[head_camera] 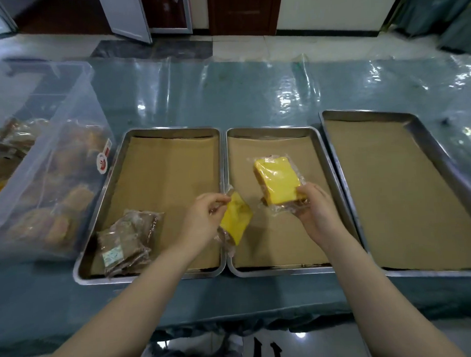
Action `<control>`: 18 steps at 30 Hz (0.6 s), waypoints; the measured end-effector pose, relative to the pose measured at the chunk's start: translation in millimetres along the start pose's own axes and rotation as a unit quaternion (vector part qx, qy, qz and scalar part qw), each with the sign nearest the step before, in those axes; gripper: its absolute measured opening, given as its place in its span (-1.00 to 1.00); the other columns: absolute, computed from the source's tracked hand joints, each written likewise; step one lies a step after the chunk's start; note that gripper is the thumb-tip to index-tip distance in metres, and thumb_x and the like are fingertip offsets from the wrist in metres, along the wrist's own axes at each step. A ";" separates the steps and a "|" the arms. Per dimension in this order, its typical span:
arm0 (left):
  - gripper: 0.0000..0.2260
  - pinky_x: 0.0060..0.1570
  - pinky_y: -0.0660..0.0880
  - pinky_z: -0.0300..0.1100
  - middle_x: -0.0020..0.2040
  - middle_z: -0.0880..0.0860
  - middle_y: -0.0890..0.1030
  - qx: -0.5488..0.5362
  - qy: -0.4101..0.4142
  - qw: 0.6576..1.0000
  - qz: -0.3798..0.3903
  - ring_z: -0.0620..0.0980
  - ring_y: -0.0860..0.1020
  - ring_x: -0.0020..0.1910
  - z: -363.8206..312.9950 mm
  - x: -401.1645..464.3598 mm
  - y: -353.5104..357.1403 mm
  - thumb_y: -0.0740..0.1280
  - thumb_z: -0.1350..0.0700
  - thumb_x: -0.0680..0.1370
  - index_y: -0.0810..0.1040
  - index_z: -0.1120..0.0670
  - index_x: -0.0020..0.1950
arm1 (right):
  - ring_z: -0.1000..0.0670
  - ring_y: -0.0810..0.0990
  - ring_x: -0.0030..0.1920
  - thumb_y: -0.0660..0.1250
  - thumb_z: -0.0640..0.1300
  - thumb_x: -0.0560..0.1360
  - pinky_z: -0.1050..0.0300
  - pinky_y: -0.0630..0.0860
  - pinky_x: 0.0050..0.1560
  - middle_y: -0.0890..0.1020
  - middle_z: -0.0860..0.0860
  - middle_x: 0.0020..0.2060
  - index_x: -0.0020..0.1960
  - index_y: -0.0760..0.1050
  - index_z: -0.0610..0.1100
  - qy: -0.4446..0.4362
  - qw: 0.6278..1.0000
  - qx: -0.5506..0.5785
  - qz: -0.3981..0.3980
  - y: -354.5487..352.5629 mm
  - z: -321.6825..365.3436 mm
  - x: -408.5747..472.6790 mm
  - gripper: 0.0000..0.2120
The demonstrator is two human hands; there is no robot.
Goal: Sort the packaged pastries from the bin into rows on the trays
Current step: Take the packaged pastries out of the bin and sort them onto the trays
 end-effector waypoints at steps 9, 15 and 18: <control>-0.83 0.14 0.46 -0.29 0.18 -0.01 0.44 -0.032 -0.074 0.997 -0.003 -0.15 0.53 0.06 35.4 -17.0 40.9 0.32 0.20 0.58 0.56 0.05 0.15 | -0.02 0.57 -0.23 0.25 -0.18 0.52 0.13 0.51 -0.23 0.60 -0.07 -0.19 0.03 0.46 -0.22 0.081 0.991 0.099 0.030 -1.9 -47.2 -12.1 -0.87; -0.85 0.08 0.42 -0.32 0.18 -0.04 0.38 -0.021 -0.089 0.996 -0.005 -0.14 0.51 0.04 40.7 -24.1 43.5 0.28 0.19 0.59 0.53 0.02 0.13 | -0.14 0.64 -0.02 0.12 -0.18 0.60 -0.02 0.60 0.05 0.63 -0.22 -0.01 0.12 0.46 -0.32 0.186 0.973 0.132 0.048 -15.3 -71.1 -22.2 -0.76; -0.89 0.09 0.42 -0.38 0.15 -0.06 0.38 -0.016 -0.089 0.996 -0.019 -0.18 0.50 0.02 41.5 -24.7 45.4 0.29 0.13 0.60 0.53 0.01 0.11 | -0.20 0.63 0.10 0.10 -0.18 0.62 -0.10 0.60 0.12 0.64 -0.27 0.07 0.18 0.46 -0.38 0.214 0.973 0.061 0.063 -26.6 -74.7 -24.2 -0.69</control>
Point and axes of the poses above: each hand's wrist, its own x-axis towards the middle knuckle, its own y-axis out of the palm, z = x × y, the point moved 1 cm from there along x, towards the middle knuckle
